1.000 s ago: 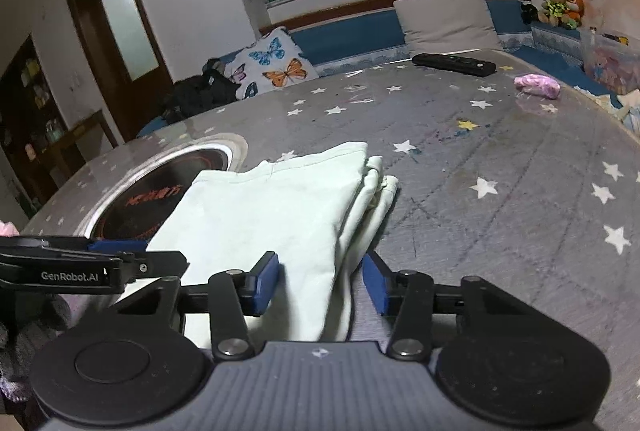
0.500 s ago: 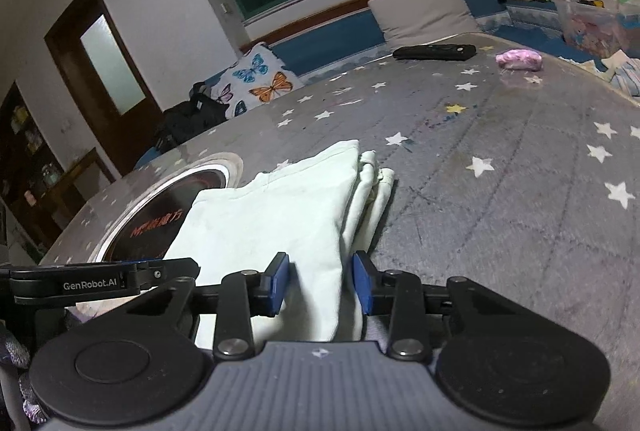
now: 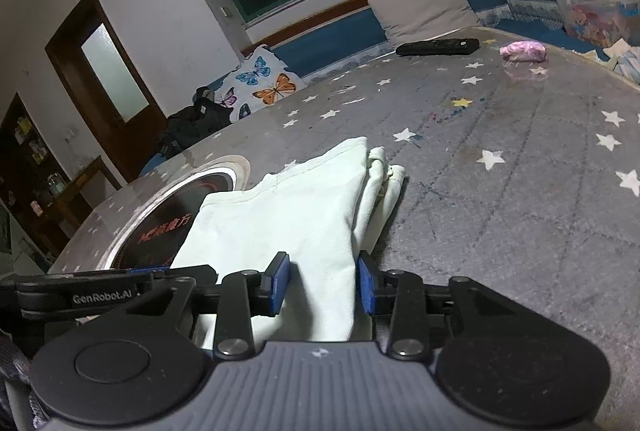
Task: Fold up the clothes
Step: 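Close the right gripper on the folded shirt edge while the left gripper pinches its corner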
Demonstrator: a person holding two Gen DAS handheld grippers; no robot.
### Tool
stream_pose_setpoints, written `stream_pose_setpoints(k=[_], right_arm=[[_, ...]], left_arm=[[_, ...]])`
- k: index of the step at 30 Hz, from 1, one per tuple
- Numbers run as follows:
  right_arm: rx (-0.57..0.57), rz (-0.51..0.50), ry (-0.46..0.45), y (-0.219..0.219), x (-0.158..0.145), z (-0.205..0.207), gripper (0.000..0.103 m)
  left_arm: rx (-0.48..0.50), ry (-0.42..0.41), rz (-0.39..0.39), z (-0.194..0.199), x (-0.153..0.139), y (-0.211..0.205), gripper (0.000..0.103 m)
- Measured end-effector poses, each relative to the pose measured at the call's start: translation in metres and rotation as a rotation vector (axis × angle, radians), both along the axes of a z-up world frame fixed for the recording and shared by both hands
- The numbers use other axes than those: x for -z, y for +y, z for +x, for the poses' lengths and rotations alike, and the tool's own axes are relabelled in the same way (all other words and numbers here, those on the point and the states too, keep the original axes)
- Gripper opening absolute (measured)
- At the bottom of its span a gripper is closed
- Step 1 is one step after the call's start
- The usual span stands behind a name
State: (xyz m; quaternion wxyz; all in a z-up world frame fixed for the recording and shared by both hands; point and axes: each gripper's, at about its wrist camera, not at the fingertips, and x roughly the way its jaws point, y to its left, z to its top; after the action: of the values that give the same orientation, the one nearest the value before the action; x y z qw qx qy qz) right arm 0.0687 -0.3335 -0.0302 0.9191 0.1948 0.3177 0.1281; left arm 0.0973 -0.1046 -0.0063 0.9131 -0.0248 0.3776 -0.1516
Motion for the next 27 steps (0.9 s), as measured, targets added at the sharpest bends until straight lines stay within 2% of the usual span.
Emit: stream_pose_setpoints(k=[2, 3, 4, 10, 14, 17, 19, 22, 25, 27], right_arm=[[0.000, 0.014, 0.002, -0.003, 0.001, 0.000, 0.023], [0.001, 0.023, 0.001, -0.004, 0.001, 0.000, 0.018], [0.004, 0.031, -0.002, -0.006, 0.001, 0.000, 0.017], [-0.002, 0.018, -0.024, -0.014, -0.008, -0.007, 0.013], [0.018, -0.001, -0.021, -0.027, -0.008, -0.016, 0.013], [0.041, -0.006, -0.014, -0.039, -0.006, -0.022, 0.013], [0.043, 0.002, -0.013, -0.043, -0.004, -0.025, 0.015], [0.062, 0.008, -0.011, -0.045, -0.003, -0.024, 0.028], [0.067, 0.018, -0.014, -0.046, 0.000, -0.021, 0.031], [0.068, 0.027, -0.018, -0.048, 0.001, -0.019, 0.031]], left_arm=[[-0.003, 0.007, -0.003, 0.000, 0.000, -0.001, 0.027], [-0.003, 0.012, -0.007, 0.000, -0.001, -0.002, 0.020], [-0.002, 0.018, -0.014, 0.000, -0.001, -0.003, 0.017], [0.034, 0.030, -0.047, -0.005, -0.004, -0.014, 0.016], [0.065, 0.035, -0.042, -0.010, -0.003, -0.028, 0.017], [0.078, 0.025, -0.019, -0.011, -0.002, -0.038, 0.031], [0.082, 0.015, 0.000, -0.012, -0.002, -0.044, 0.055], [0.079, 0.009, 0.027, -0.013, 0.000, -0.049, 0.069], [0.076, 0.012, 0.022, -0.012, 0.001, -0.051, 0.073], [0.077, 0.013, 0.018, -0.011, 0.001, -0.052, 0.072]])
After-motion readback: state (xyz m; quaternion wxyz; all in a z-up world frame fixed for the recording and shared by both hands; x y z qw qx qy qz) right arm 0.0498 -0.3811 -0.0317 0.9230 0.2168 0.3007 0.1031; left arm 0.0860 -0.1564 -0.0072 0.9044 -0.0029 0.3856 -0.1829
